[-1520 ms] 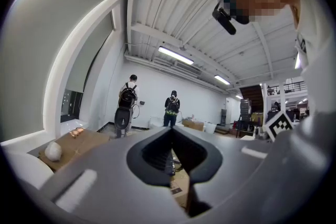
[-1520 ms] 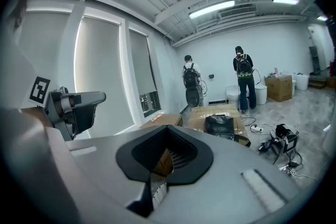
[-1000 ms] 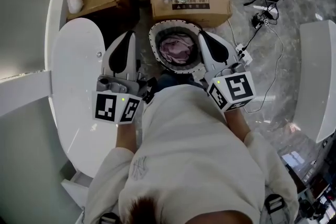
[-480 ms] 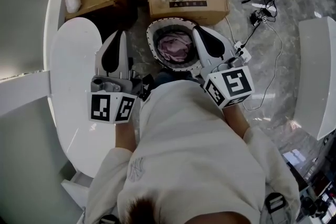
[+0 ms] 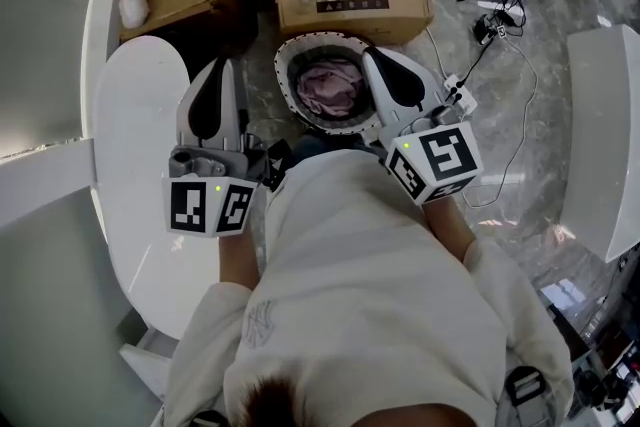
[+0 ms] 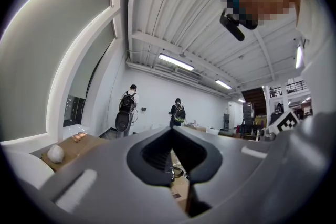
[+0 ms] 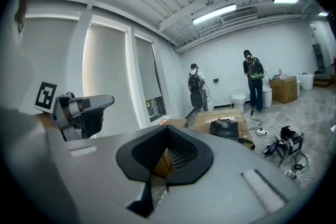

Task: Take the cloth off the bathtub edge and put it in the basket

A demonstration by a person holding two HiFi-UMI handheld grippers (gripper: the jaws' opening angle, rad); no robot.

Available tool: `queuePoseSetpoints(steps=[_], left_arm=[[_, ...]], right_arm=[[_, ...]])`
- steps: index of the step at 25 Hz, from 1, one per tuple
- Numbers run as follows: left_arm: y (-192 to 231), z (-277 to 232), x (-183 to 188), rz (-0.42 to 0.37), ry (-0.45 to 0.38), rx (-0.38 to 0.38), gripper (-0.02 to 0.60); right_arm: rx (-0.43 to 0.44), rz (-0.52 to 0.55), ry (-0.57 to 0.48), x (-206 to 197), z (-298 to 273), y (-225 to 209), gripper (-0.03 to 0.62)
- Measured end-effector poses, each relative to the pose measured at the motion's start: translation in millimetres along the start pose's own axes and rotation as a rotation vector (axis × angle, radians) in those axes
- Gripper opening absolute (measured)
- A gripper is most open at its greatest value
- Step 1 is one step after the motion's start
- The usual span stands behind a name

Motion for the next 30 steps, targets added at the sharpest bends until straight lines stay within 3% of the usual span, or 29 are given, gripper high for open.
queuePoseSetpoints(steps=[30], left_arm=[[-20, -22, -7, -0.011, 0.021, -0.004, 0.049]], right_arm=[[-0.002, -0.017, 0.017, -2, 4, -33, -0.003]])
Point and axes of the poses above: the fingertips, and each gripper's own axes: z backward along the fingers, y to its left, x out of its top, the point moved 8 cm from there along z, backward along the fingers, and after that the axes turned 14 degrees about x, right-handed, at the moved point
